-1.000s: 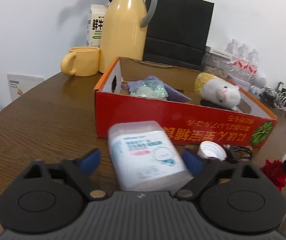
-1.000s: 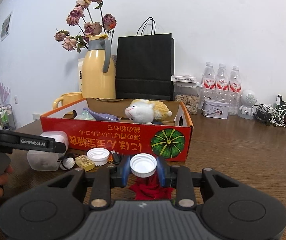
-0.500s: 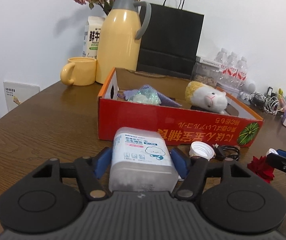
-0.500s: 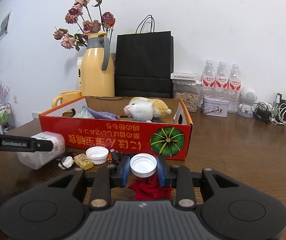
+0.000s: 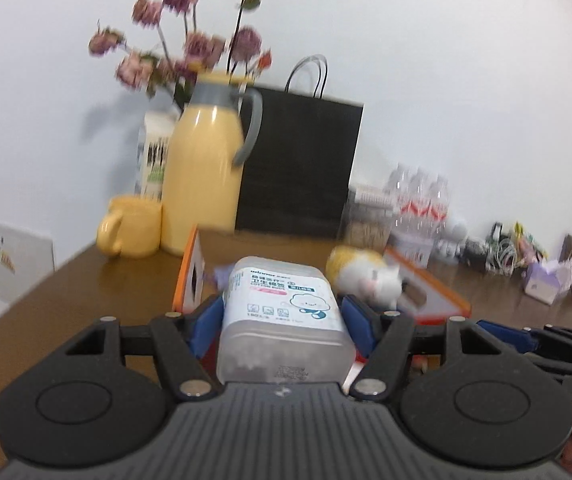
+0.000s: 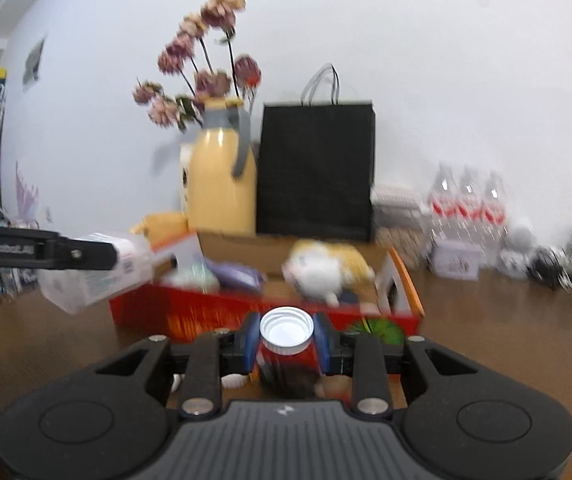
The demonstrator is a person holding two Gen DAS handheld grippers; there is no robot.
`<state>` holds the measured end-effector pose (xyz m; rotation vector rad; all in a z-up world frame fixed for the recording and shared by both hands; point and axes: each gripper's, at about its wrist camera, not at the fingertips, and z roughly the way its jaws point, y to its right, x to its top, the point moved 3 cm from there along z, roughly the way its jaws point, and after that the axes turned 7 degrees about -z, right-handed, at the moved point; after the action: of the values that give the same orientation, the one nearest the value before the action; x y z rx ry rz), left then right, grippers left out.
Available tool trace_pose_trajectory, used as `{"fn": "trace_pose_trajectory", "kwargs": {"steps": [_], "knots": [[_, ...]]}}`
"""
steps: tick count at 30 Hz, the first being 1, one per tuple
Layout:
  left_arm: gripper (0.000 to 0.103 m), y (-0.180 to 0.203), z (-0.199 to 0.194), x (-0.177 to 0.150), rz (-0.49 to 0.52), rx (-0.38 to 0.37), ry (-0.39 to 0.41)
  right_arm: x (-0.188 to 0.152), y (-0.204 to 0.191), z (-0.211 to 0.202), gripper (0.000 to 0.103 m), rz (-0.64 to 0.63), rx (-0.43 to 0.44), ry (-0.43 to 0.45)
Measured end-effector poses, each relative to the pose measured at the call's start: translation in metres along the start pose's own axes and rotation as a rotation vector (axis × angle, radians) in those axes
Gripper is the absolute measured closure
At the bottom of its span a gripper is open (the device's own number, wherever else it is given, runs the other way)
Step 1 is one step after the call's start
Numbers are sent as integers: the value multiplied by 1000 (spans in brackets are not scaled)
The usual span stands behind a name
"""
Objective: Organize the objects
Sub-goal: 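Lower the container and cap into the box and open both grippers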
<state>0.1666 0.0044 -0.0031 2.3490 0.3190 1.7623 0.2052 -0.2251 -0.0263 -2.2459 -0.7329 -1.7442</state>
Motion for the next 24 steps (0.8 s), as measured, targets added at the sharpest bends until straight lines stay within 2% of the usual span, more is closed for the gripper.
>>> {"fn": "trace_pose_trajectory", "kwargs": {"steps": [6,10,14,16,19,24], "knots": [[36,8,35,37,-11,1,51,47,-5,38,76,-1,25,55],[36,15,71,56,-4,42,85,67,-9,84,76,2,32,28],[36,6,106,47,-45,80,82,51,-8,123,76,35,40,0],[36,3,119,38,-8,90,42,41,-2,131,76,49,45,-25],[36,-4,126,31,-15,85,0,36,4,137,76,79,31,-58],[36,-9,130,23,-15,110,-26,30,2,137,76,68,16,-79]]}}
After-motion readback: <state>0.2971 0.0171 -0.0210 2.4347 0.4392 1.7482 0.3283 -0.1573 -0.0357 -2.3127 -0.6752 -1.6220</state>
